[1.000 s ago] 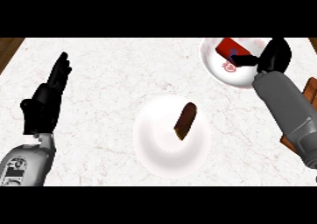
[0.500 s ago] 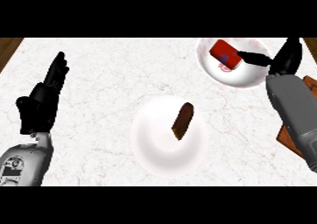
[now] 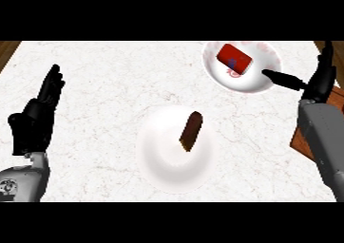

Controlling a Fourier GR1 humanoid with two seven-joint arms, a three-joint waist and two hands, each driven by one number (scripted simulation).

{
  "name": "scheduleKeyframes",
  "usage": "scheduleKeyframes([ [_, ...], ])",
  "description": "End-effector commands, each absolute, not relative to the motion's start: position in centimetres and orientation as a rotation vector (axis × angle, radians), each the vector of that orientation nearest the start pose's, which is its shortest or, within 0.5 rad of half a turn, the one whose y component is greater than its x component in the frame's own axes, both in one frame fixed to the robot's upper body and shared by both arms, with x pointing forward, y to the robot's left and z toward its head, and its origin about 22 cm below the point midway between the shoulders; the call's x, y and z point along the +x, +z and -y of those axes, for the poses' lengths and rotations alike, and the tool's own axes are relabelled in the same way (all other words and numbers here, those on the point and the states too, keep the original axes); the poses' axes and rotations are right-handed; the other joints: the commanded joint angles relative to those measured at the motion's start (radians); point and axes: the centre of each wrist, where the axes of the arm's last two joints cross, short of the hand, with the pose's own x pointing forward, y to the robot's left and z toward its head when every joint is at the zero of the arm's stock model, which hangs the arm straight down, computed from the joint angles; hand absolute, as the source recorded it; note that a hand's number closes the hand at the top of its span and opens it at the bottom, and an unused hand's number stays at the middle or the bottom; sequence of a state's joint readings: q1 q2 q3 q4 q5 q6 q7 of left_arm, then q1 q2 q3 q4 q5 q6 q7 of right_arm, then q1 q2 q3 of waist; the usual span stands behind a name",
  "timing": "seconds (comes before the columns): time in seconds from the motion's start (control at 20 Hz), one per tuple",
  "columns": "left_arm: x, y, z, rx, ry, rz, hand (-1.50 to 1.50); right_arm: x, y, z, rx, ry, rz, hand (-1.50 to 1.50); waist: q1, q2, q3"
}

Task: Pick the can from the plate and place it in the bowl

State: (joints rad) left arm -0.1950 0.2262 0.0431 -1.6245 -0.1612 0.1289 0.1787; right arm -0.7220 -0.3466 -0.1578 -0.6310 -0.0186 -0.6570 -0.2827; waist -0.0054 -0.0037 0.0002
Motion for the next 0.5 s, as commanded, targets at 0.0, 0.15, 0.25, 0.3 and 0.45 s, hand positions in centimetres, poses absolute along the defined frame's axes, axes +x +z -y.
scheduleKeyframes([
  [0.0,28.9,7.6,-28.2,0.416,-0.153,1.634,0.00,36.7,2.3,31.9,-0.744,-0.217,1.672,-1.50,-0.029,-0.007,-0.002],
  [0.15,30.0,7.6,-27.8,0.407,-0.139,1.630,0.00,34.8,2.0,30.2,-0.711,-0.183,1.678,-1.50,-0.020,-0.002,-0.001],
  [0.25,27.8,6.5,-27.3,0.396,-0.162,1.618,0.00,32.8,1.6,30.2,-0.696,-0.192,1.680,-1.50,-0.010,-0.002,-0.001],
  [0.3,28.4,7.3,-26.5,0.412,-0.140,1.631,0.00,31.0,0.9,31.0,-0.715,-0.197,1.697,-1.50,-0.015,-0.003,-0.001],
  [0.45,28.7,8.5,-27.6,0.411,-0.164,1.645,0.00,31.8,1.4,29.7,-0.732,-0.181,1.726,-1.50,0.004,0.003,0.000],
])
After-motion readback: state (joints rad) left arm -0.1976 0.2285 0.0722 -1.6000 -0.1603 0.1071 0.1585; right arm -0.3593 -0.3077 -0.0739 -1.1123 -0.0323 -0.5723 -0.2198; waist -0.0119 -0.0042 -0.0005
